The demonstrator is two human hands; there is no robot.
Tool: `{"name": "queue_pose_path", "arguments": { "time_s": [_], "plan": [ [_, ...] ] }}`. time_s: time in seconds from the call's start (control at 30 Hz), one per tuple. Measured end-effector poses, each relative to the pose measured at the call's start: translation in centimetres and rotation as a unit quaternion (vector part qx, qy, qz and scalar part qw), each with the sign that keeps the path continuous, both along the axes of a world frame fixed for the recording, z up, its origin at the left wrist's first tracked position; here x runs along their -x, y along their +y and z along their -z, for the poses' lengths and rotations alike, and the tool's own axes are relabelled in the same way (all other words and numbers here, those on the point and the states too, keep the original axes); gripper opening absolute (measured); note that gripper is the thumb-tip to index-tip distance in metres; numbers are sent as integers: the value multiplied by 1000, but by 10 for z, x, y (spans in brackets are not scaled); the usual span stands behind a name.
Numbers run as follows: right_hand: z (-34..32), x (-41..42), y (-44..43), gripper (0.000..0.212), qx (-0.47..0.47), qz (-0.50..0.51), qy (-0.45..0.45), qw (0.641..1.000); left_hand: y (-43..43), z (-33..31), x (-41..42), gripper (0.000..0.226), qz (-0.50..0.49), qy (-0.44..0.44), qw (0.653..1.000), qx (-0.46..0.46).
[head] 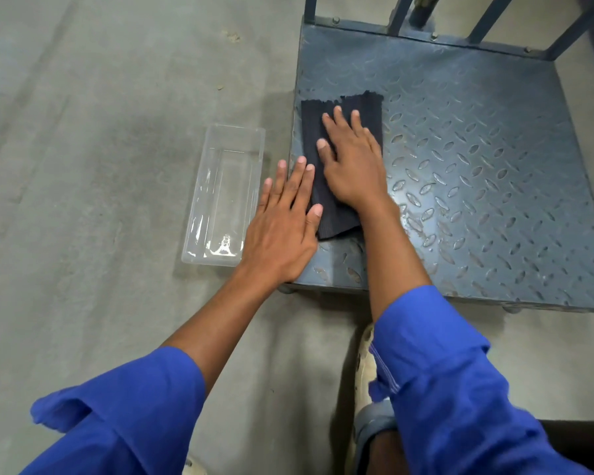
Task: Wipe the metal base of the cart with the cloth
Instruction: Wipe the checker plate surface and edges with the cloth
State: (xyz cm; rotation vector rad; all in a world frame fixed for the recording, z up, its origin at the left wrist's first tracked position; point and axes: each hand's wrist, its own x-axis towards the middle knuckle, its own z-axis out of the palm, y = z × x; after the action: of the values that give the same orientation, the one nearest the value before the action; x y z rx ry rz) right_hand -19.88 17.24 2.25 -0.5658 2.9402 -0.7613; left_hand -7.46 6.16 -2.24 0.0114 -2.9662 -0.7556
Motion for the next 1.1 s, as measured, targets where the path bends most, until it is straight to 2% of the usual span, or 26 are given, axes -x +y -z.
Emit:
{"name": "queue_pose_path", "arguments": {
  "time_s": [0.07, 0.4, 0.6, 0.77, 0.93, 1.1],
  "plan": [
    [13, 4, 1, 55, -32, -2, 30, 999, 0, 1, -1, 69, 5, 2, 1000, 10],
    [20, 19, 20, 56, -39, -19, 57, 997, -3, 4, -4, 71, 12, -11, 1000, -18],
    [28, 5, 26, 55, -22, 33, 68, 997, -22, 5, 38, 65, -18, -15, 999, -48],
    [31, -1, 22, 53, -27, 72, 82, 994, -40, 7, 85, 63, -54, -52, 994, -77],
    [29, 1, 16, 53, -64, 84, 94, 990, -43, 4, 102, 63, -57, -73, 995, -41],
    [19, 21, 8, 56, -105, 86, 61, 989, -39, -7, 103, 64, -73, -110, 991, 7]
  ]
}}
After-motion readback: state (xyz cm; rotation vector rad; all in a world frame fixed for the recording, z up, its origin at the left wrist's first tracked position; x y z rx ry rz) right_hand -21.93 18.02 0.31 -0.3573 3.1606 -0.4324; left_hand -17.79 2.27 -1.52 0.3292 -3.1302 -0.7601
